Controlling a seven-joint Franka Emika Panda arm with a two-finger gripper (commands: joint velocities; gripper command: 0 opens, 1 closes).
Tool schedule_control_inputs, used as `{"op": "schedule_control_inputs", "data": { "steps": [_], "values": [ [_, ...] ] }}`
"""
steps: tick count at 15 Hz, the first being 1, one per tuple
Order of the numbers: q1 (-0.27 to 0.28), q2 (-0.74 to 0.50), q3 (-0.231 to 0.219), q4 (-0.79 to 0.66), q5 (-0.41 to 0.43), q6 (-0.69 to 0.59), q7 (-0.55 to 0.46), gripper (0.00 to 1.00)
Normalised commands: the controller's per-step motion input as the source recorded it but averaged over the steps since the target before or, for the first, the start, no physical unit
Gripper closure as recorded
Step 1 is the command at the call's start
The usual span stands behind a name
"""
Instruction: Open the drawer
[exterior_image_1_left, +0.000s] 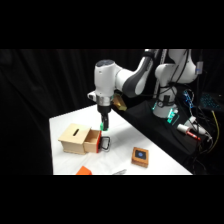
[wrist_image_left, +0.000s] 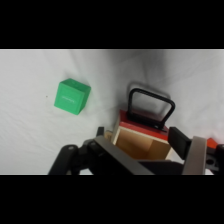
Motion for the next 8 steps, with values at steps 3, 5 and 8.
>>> {"op": "schedule_control_inputs", "data": {
  "steps": [3,5,8],
  "values": [
    [-0.173,-0.30,0.185,-0.02,-0.143,-0.25,0.00,0.00],
    [-0.174,-0.26,0.180,0.00,-0.131,-0.21,0.00,0.00],
    [-0.170,-0.19,0.172,0.02,-0.079,-0.15,-0.04,0.00]
  ]
}}
